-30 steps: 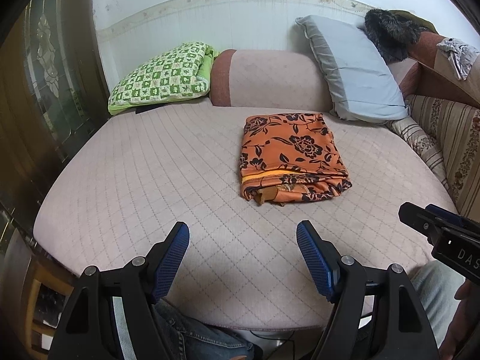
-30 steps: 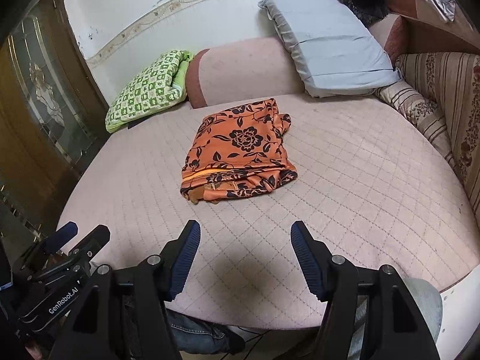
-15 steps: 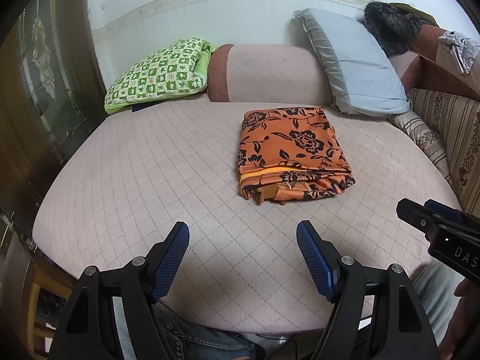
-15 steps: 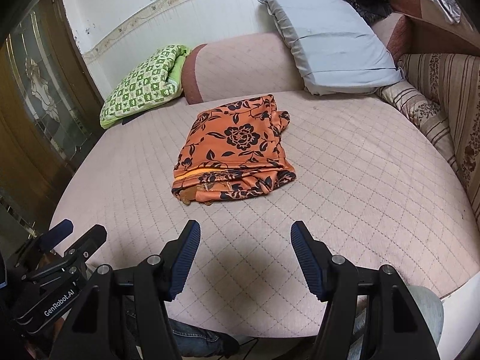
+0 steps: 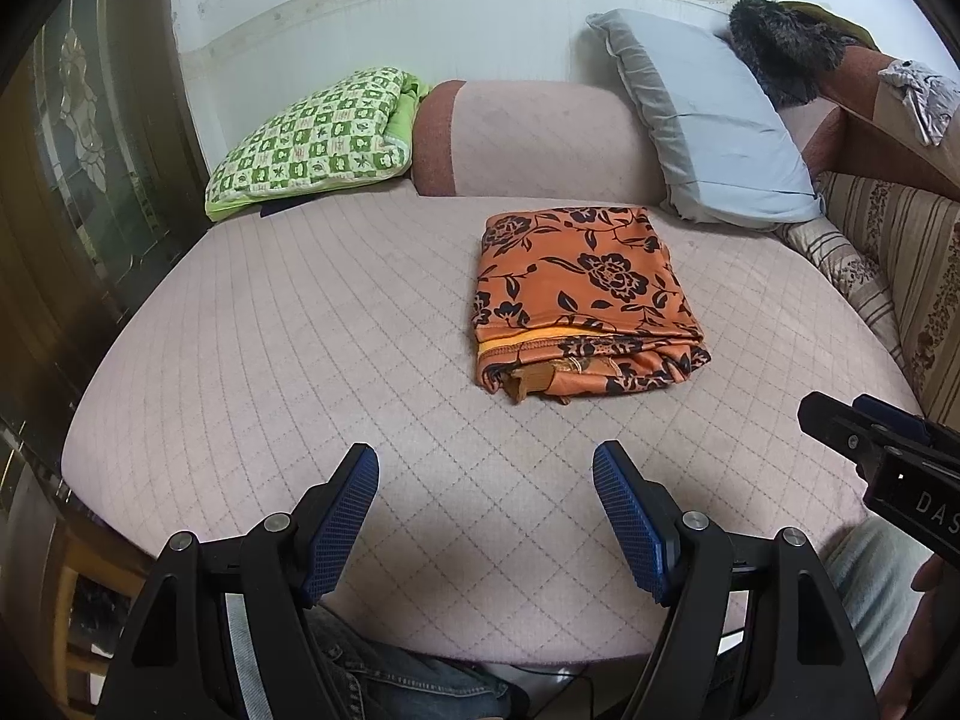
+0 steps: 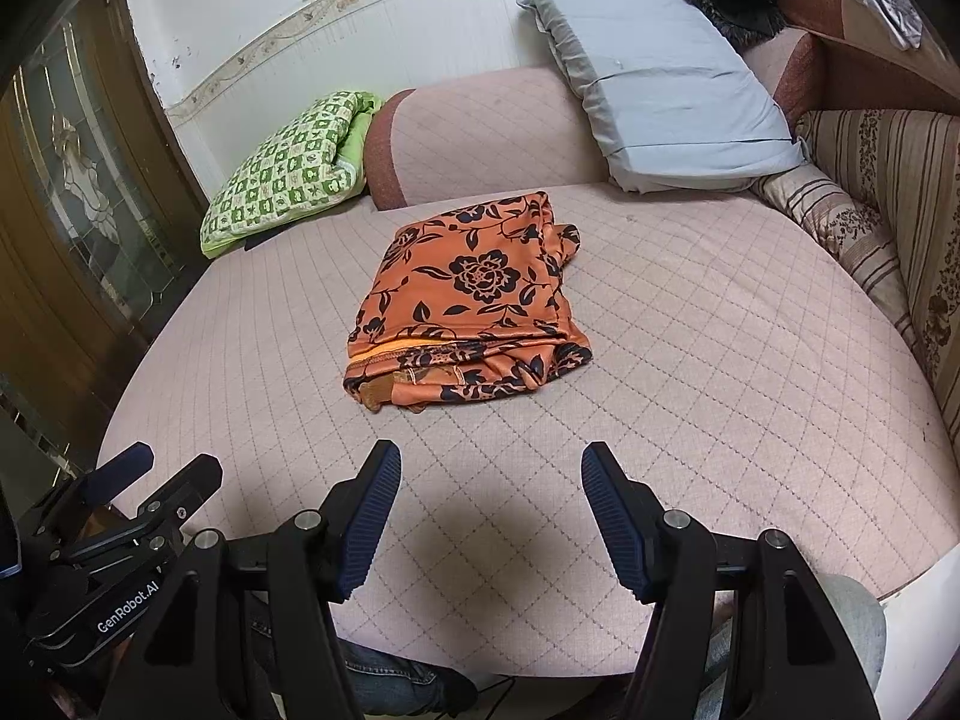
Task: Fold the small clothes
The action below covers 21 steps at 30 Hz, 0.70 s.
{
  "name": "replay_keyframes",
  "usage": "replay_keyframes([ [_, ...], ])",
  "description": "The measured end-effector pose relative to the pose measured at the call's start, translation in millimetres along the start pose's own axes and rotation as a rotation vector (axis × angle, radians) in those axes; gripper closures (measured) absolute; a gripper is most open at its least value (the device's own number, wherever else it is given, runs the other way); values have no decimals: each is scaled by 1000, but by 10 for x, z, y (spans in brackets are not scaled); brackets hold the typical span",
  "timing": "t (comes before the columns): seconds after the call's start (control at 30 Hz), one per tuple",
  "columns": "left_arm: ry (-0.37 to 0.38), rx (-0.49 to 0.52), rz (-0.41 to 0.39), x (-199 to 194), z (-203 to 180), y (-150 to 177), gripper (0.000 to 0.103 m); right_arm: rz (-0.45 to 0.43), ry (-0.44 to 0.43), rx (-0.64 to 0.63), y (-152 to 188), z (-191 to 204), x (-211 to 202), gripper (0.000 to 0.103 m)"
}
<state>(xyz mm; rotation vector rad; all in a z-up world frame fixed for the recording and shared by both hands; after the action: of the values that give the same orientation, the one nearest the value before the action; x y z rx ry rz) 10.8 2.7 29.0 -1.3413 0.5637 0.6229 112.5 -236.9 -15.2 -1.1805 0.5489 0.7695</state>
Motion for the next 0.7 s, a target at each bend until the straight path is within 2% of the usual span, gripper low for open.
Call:
replay_keyframes([
  [0.7, -14, -3, 32, 225, 13, -28, 29, 22, 2, 10, -37, -139, 166, 39],
])
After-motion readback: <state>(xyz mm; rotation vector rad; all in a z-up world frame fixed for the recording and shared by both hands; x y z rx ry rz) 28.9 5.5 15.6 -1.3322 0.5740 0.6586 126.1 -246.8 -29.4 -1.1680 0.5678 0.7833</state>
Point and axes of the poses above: each gripper's, at about its wrist camera, not at the fingertips, and x roughly the way its jaws point, z to its left, y to its underside, the point moved 6 cm from there along x, roughly the way its jaws point, and after that the axes turned 7 degrees about -y, right-handed, at the moved point
